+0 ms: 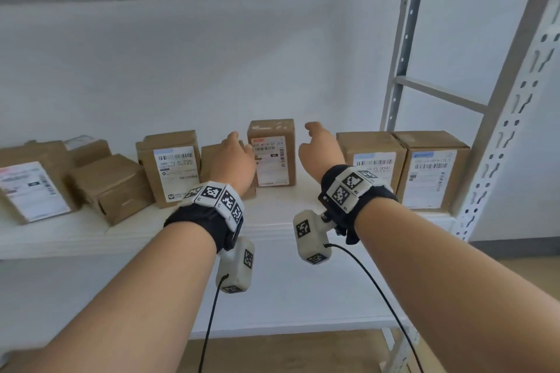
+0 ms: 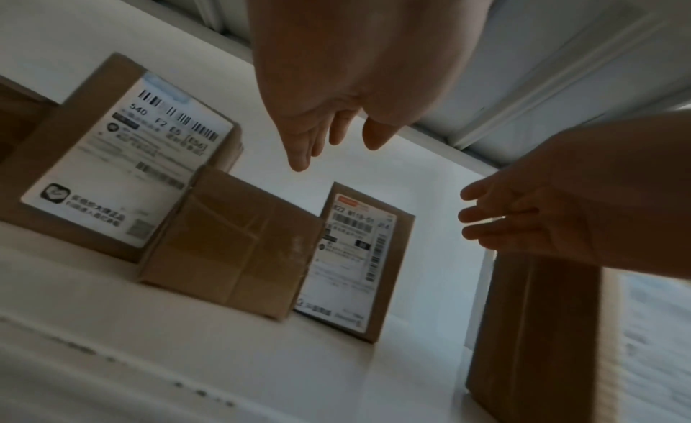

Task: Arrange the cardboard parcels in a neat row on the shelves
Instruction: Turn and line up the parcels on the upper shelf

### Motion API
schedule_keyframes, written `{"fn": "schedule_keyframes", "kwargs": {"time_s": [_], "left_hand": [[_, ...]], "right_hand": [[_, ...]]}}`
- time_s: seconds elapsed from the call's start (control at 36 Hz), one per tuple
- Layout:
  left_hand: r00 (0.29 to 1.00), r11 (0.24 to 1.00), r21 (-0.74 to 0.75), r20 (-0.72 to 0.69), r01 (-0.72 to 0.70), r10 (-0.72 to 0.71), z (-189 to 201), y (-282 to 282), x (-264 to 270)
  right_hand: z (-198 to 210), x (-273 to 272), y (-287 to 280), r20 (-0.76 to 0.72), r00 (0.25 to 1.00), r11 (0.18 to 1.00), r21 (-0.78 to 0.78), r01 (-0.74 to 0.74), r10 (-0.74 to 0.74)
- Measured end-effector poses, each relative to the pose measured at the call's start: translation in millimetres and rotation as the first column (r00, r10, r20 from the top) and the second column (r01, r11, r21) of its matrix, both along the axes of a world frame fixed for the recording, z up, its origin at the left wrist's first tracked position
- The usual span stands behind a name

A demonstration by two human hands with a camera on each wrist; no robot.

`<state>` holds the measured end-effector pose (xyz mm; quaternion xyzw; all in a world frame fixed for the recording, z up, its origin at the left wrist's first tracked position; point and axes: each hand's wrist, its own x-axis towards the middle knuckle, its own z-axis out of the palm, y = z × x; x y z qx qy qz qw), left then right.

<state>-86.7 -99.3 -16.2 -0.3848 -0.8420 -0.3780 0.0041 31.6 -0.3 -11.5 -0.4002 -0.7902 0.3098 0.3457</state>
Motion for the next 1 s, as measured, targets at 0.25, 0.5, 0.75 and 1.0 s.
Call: {"fn": "schedule_keyframes", "kwargs": {"time_s": [0.25,0.5,0.75,1.0], "left_hand": [[0.994,0.992,-0.088,0.063,0.095,-0.089,-9.3,26.4,-30.0],[0.986,0.981,-0.104,0.035,0.167,-0.164,-25.9,55.3,-44.3],[0.975,0.977,-0.074,-0.092,0.198,-0.204,-23.9,42.8,-38.2],[0.942,0.970,-0.065,-0.232,0.234,-0.243,-18.7,17.6,-15.4]], "right_hand": [[-28.1,-33.7,20.6,0.067,0.998,0.981,-0.190,0.021,-0.009],[-39.3,-45.0,28.7,0.051,0.998,0.983,-0.184,-0.015,0.024],[-37.4,-34.0,12.6,0.051,0.996,0.984,-0.160,0.083,-0.076],[-34.3,-11.2,-12.9,0.070,0.984,0.980,-0.099,0.170,-0.164]]}}
